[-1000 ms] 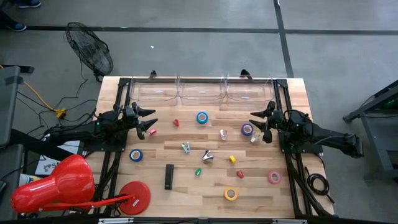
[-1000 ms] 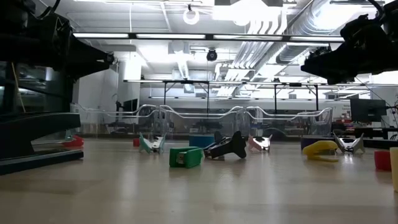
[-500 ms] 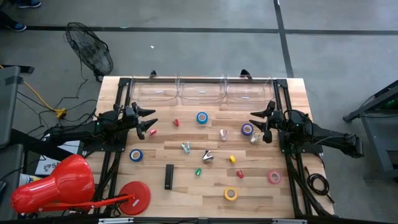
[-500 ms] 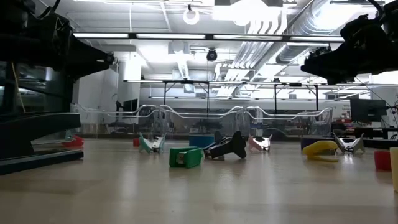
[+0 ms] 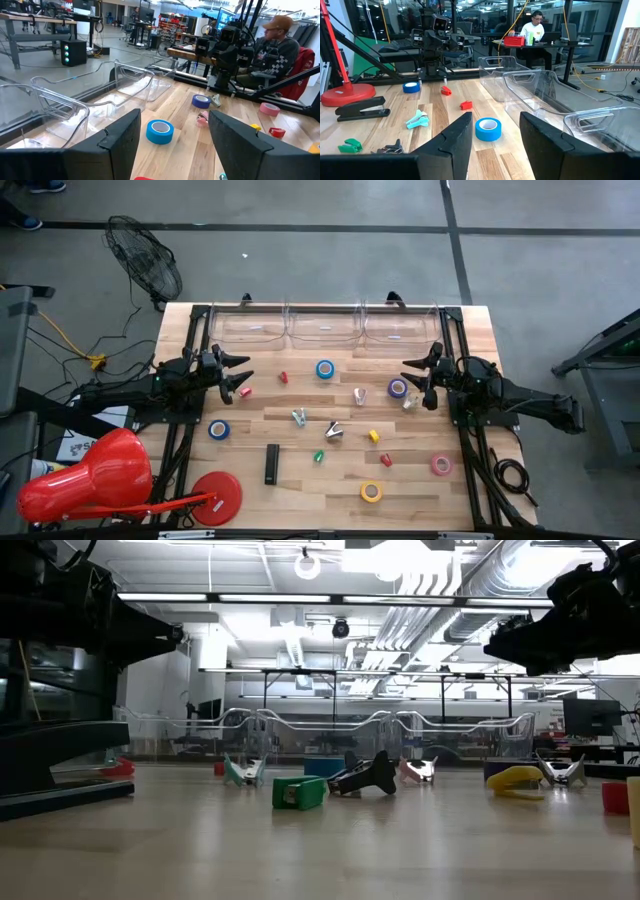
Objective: Pick and place Stapler, Stapler remover, tape
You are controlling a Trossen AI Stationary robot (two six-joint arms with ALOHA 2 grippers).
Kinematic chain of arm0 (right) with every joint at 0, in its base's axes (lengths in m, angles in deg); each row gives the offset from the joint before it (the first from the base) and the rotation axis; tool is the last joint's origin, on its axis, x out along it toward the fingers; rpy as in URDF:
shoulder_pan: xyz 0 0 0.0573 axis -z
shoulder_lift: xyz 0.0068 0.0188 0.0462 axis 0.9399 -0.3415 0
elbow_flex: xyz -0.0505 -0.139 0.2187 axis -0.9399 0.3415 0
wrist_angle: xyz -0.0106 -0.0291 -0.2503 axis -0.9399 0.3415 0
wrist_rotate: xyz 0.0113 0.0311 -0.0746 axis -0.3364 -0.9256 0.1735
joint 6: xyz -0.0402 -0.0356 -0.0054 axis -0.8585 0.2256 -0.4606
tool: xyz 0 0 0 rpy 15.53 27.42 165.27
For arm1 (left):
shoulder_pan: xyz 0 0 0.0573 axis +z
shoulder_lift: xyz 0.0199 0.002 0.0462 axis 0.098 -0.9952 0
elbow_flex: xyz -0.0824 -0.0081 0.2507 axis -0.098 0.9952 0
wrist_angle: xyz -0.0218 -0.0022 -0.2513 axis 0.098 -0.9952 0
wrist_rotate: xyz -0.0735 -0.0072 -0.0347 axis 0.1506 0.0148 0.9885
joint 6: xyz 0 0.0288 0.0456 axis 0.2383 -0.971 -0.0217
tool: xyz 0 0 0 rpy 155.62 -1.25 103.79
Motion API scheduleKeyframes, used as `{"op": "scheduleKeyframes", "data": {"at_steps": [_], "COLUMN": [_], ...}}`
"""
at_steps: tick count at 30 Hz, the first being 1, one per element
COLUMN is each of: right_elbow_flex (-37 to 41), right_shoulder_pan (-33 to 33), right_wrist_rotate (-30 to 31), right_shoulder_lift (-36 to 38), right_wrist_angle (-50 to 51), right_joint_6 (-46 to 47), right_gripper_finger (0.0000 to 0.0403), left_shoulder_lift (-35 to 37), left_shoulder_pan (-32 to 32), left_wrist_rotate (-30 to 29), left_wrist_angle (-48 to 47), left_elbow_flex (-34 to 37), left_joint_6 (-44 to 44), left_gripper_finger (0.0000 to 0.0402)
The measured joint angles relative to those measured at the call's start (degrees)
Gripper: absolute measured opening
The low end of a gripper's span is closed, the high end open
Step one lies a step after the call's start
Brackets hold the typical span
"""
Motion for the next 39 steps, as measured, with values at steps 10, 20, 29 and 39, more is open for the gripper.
{"op": "scheduleKeyframes", "data": {"at_steps": [10, 20, 29, 39], "right_elbow_flex": [0.0, -0.5, -8.4, -18.3], "right_shoulder_pan": [0.0, 0.0, 0.0, 0.2], "right_wrist_rotate": [0.0, -0.3, 3.8, 4.3], "right_shoulder_lift": [0.0, -0.1, -8.9, -27.8], "right_wrist_angle": [0.0, 0.9, 11.3, 19.3], "right_joint_6": [0.1, 3.8, 21.4, 35.7], "right_gripper_finger": [0.0156, 0.0156, 0.0156, 0.0156], "left_shoulder_lift": [0.0, 0.0, 0.0, 0.0], "left_shoulder_pan": [0.0, 0.0, 0.0, 0.0], "left_wrist_rotate": [0.0, 0.0, 0.0, 0.0], "left_wrist_angle": [0.0, 0.0, 0.0, 0.0], "left_elbow_flex": [0.0, 0.0, 0.0, 0.0], "left_joint_6": [0.0, 0.0, 0.0, 0.0], "left_gripper_finger": [0.023, 0.023, 0.023, 0.023]}}
